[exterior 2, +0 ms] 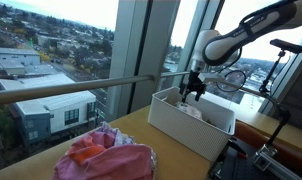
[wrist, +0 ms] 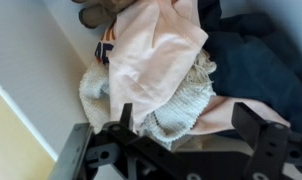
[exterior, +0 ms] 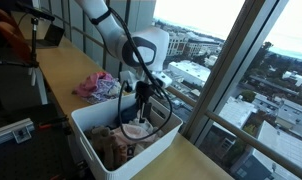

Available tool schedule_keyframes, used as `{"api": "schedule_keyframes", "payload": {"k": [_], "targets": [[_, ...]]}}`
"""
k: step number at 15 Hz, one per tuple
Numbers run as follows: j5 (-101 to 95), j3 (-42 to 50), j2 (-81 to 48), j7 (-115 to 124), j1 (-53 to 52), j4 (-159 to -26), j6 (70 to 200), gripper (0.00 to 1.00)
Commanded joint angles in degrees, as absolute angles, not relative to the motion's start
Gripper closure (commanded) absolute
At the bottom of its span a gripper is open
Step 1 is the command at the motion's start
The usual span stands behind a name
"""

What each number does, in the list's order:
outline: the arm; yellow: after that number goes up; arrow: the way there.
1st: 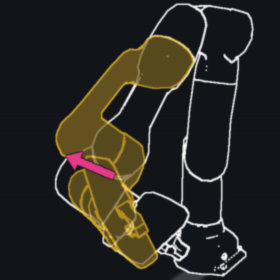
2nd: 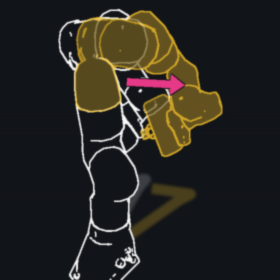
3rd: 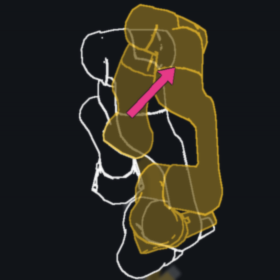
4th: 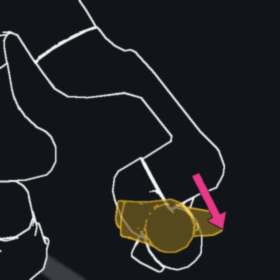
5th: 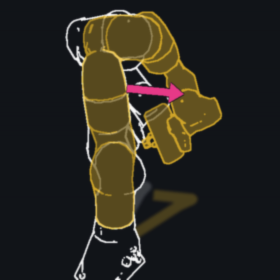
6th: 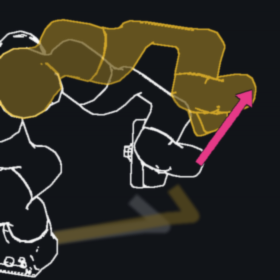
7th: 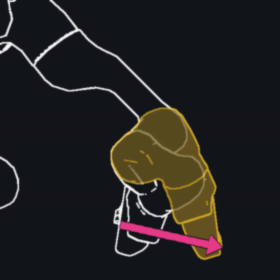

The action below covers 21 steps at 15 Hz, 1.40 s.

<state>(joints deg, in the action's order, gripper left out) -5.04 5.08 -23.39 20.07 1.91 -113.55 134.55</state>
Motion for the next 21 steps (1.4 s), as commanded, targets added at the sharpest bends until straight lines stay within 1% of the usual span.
{"api": "schedule_keyframes", "payload": {"k": [1, 9, 10, 11, 16, 17, 18, 19, 21], "targets": [[-4.82, 6.06, -28.65, 18.93, 1.54, -113.43, 138.75, 0.00], [-8.64, 9.73, -39.64, 20.76, -2.26, -111.09, 144.72, 0.00], [-8.66, 9.84, -40.24, 21.14, -3.03, -111.14, 145.07, 0.21], [-8.78, 9.90, -40.42, 21.49, -3.97, -111.53, 145.36, 0.26], [-10.69, 11.04, -36.24, 23.99, -8.11, -114.54, 144.43, 0.62], [-10.73, 11.23, -34.74, 24.39, -8.59, -115.27, 144.04, 0.70], [-10.70, 11.40, -33.21, 24.80, -8.99, -116.02, 143.71, 0.77], [-10.58, 11.56, -31.18, 25.24, -9.22, -116.95, 143.33, 0.85], [-10.69, 11.90, -26.68, 26.32, -9.52, -118.82, 142.50, 0.99]]}}
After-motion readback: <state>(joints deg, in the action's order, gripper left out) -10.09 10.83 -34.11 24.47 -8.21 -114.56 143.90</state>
